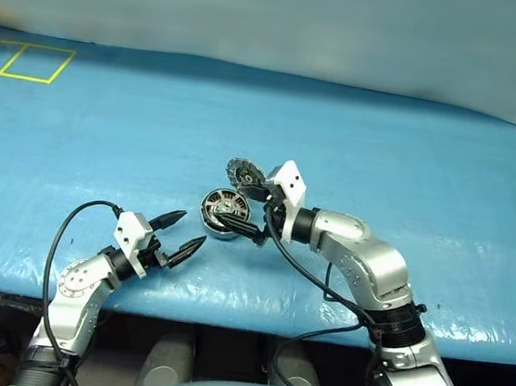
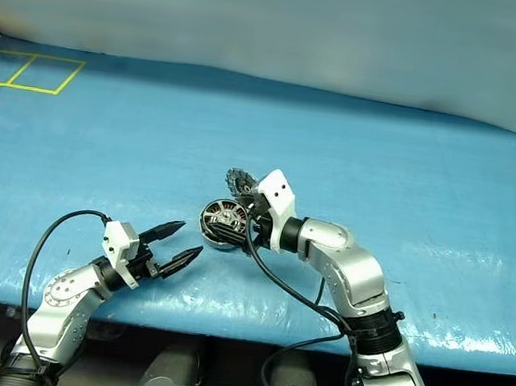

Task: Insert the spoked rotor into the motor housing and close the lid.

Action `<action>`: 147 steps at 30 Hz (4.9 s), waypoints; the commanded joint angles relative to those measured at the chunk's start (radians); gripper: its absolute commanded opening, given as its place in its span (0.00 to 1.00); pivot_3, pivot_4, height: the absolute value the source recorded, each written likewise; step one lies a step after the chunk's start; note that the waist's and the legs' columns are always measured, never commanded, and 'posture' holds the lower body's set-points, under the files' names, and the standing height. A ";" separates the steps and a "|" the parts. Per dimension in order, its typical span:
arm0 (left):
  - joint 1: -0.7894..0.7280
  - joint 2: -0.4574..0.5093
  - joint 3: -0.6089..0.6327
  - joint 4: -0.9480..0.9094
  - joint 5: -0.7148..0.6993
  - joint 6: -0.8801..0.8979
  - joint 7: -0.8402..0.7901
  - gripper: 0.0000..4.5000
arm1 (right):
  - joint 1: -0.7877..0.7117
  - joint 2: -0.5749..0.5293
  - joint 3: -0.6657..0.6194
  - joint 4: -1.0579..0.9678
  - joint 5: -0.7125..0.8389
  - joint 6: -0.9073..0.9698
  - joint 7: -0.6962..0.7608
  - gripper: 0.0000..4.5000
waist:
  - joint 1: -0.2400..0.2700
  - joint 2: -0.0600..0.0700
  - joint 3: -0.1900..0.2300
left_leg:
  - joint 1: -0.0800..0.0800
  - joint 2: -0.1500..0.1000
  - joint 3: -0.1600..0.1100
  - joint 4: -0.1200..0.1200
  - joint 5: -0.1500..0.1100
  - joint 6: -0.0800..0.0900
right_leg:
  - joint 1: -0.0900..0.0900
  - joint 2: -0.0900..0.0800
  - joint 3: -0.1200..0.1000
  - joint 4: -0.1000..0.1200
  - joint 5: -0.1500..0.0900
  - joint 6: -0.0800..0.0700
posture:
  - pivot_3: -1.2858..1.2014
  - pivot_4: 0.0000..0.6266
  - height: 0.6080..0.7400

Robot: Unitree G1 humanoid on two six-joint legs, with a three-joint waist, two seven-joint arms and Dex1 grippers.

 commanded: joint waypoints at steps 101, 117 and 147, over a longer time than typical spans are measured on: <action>0.027 0.031 0.044 -0.058 -0.004 -0.001 -0.010 0.86 | -0.053 0.116 -0.115 0.009 0.016 0.032 -0.137 0.01 | -0.004 0.000 0.000 | 0.000 0.000 -0.001 -0.004 0.000 0.000 | -0.001 0.000 0.000 0.000 0.000 -0.001 | 0.52 0.24 1.00; 0.052 0.058 0.055 -0.125 0.003 0.017 0.013 0.86 | 0.030 0.112 0.037 -0.007 -0.031 0.048 -0.136 0.01 | -0.004 0.000 0.000 | 0.000 0.000 -0.001 -0.004 0.000 0.000 | -0.001 0.000 0.000 0.000 -0.001 -0.001 | 0.52 0.24 1.00; 0.028 0.035 0.028 -0.101 0.024 0.005 0.028 0.86 | 0.052 0.147 0.066 0.149 -0.096 -0.117 -0.096 0.01 | -0.004 -0.001 -0.001 | 0.002 0.000 0.000 -0.004 0.000 0.000 | 0.000 0.000 0.000 0.000 -0.001 -0.001 | 0.52 0.24 1.00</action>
